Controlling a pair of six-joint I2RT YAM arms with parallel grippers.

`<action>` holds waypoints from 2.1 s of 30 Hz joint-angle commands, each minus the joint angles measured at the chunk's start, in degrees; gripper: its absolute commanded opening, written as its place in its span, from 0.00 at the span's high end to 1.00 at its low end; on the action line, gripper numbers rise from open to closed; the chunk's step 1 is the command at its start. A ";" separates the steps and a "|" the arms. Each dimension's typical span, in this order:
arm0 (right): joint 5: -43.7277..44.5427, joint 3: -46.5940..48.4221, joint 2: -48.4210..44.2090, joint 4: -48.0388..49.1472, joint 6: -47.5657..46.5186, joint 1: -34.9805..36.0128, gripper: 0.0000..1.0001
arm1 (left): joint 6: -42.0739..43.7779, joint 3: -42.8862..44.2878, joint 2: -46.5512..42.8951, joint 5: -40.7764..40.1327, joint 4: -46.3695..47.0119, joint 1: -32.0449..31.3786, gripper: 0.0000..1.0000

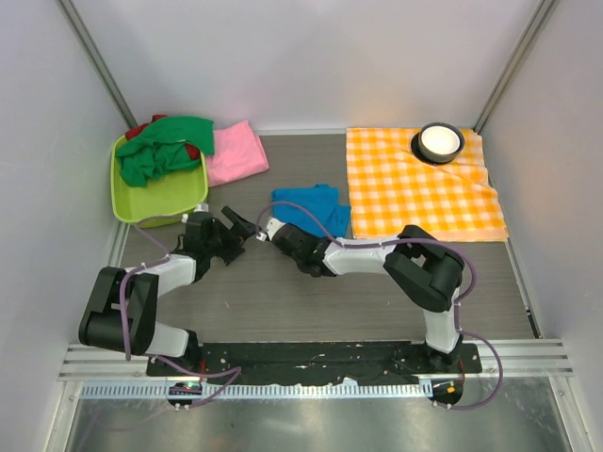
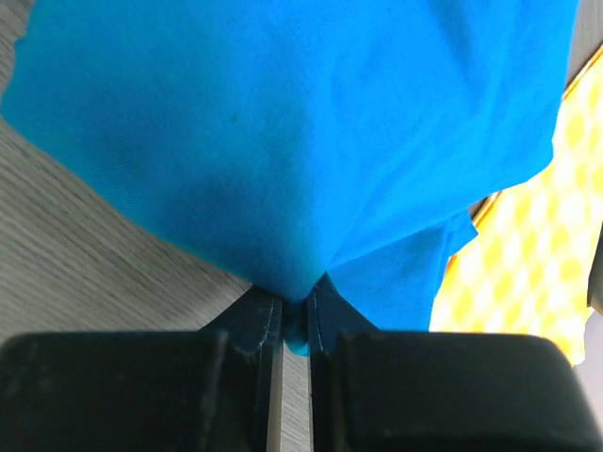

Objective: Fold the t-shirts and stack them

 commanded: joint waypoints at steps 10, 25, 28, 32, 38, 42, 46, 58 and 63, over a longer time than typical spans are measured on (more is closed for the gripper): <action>-0.49 5.43 -9.35 -7.11 1.09 1.39 0.99 | -16.24 -7.28 7.79 14.90 25.83 -1.89 0.00; 1.62 3.15 -13.84 -9.57 1.52 4.29 0.99 | -32.34 -7.55 31.26 17.54 60.93 -1.80 0.00; 1.71 2.62 -14.10 -9.40 1.79 4.55 0.99 | -32.60 -6.59 32.32 18.42 61.19 -1.89 0.00; 1.71 2.70 -13.22 -8.52 1.70 4.99 0.99 | -33.04 -5.97 32.06 19.47 61.37 -2.77 0.00; 1.89 4.72 -10.50 -6.51 0.65 5.61 0.99 | -33.39 -6.06 31.27 21.93 60.49 -3.47 0.00; 2.41 7.01 -8.83 -5.88 -0.58 6.13 0.99 | -32.26 -6.58 30.39 23.34 57.61 -4.09 0.00; 2.94 9.38 -8.12 -5.88 -1.90 6.66 0.99 | -29.18 -7.02 28.90 24.31 52.94 -4.26 0.00; 4.44 7.90 -11.37 -6.76 -1.64 8.51 0.99 | -27.15 -5.88 30.65 25.10 49.42 -4.18 0.41; 8.73 3.86 -14.97 -6.41 -0.33 9.83 0.99 | -26.63 -4.22 29.95 24.84 47.49 -4.18 0.79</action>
